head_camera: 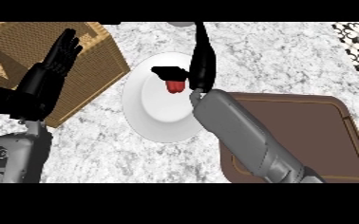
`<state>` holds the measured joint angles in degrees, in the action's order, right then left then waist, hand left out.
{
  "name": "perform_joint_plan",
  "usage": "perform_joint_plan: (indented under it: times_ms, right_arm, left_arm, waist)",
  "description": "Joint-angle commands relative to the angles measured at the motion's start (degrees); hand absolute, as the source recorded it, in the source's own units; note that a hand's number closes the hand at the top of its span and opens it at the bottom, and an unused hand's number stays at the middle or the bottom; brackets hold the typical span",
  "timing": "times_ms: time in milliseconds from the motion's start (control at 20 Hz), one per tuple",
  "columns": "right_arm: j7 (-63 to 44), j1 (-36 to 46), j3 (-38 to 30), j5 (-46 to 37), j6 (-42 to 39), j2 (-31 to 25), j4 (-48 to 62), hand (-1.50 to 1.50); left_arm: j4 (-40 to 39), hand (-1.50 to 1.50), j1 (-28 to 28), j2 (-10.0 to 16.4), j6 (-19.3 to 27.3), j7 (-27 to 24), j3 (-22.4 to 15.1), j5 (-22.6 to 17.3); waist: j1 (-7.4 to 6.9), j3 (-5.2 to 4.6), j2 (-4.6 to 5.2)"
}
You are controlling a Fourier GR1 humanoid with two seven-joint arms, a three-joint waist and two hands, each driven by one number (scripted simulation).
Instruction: Pick the bell pepper from the tray and place it in the plate
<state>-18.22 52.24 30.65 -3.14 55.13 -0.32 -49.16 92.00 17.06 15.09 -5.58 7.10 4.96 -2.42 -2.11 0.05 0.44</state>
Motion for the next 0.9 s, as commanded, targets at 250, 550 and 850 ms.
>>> perform_joint_plan:
  times_ms: [250,550,850]
  right_arm:
    - [8.4,-16.2,-5.8,2.2,-4.8,-7.3,-16.7,-1.5]
    - [13.6,-31.2,-7.7,5.1,-12.3,-17.2,-30.6,-1.5]
    - [16.2,-41.7,-12.2,5.8,-17.5,-21.9,-39.7,-1.5]
  left_arm:
    - [-0.3,0.0,-3.4,0.0,0.6,-2.1,1.7,1.5]
    - [-0.5,0.0,-3.1,1.3,-1.4,-1.6,3.9,-0.9]
    - [3.4,0.0,-2.6,0.0,-0.3,2.6,2.3,0.3]
  waist:
    - [2.5,-0.04,-0.57]
    - [2.91,-0.05,-0.62]
    - [2.56,-0.03,-0.57]
